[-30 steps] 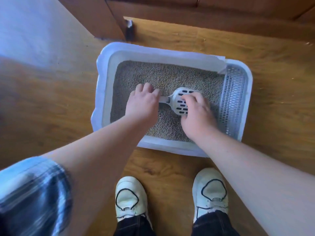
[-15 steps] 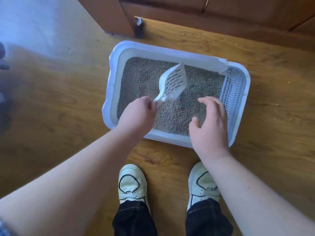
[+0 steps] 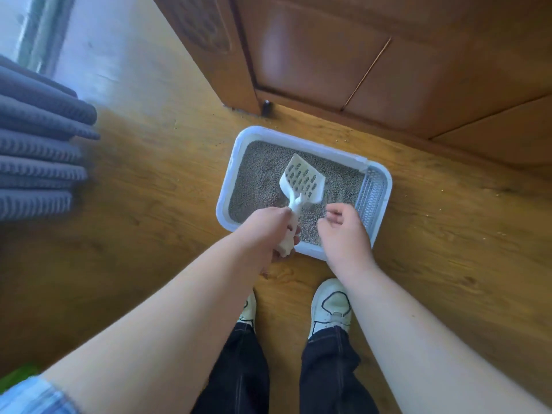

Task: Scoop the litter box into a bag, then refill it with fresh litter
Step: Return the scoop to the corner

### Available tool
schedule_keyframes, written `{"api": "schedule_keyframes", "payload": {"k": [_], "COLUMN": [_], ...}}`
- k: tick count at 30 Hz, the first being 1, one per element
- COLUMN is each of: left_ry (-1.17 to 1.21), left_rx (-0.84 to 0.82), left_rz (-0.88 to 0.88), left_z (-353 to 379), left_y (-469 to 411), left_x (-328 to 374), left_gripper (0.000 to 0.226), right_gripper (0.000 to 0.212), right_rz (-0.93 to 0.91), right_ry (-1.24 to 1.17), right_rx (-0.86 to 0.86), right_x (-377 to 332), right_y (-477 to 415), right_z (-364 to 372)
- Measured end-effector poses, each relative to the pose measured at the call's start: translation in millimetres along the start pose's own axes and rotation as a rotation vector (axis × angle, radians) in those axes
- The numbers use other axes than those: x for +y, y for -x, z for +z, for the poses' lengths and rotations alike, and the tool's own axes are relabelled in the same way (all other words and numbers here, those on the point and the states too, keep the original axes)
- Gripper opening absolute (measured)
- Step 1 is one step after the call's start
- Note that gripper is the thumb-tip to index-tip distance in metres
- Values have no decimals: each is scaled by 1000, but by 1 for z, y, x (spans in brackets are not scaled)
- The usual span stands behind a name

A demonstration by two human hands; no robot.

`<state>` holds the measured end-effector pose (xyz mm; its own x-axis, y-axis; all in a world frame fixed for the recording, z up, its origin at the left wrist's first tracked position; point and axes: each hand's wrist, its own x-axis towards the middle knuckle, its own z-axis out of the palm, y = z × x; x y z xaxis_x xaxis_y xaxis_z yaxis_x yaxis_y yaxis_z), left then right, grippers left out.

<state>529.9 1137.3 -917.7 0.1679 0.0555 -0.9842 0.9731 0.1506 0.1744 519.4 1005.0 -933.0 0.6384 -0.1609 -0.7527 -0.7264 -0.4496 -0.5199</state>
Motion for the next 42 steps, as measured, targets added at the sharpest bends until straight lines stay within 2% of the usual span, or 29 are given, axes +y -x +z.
{"api": "schedule_keyframes", "payload": {"k": [3,6,7,11,15,20,24,28,31,34,40,42], "left_ry": [-5,62,85,64,146,343,434,362,224,118,80,94], "left_rx": [-14,-77,-122,-194,-135,-49,134,378,580,770,985,1008], "left_rz": [90,113,120,252,504,738,879,986,950,836,475,364], "left_z": [-6,-16,-18,-34,-51,-80,-107,-138,-167,-201,-263,-279], "left_y": [75,166,189,330,465,585,653,701,722,728,720,712], "left_x": [5,6,5,8,4,-17,-50,-89,-134,-197,-368,-423], "left_gripper": [14,20,23,23,21,20,22,21,22,16,19,18], "right_gripper": [23,46,48,18,23,24,30,34,32,35,34,30], "right_rz": [118,166,144,-31,-275,-633,-887,-1073,-1132,-1154,-1183,-1200], "right_ry": [-29,-53,-53,65,205,343,495,607,656,754,984,1045], "right_rx": [-86,-196,-233,-318,-371,-444,-509,-551,-579,-607,-723,-757], "right_x": [-36,-74,-82,-166,-237,-301,-327,-332,-324,-304,-237,-210], "right_y": [56,123,138,253,368,488,567,624,655,684,742,757], "right_z": [-22,-53,-61,-119,-169,-198,-193,-166,-135,-98,-6,29]}}
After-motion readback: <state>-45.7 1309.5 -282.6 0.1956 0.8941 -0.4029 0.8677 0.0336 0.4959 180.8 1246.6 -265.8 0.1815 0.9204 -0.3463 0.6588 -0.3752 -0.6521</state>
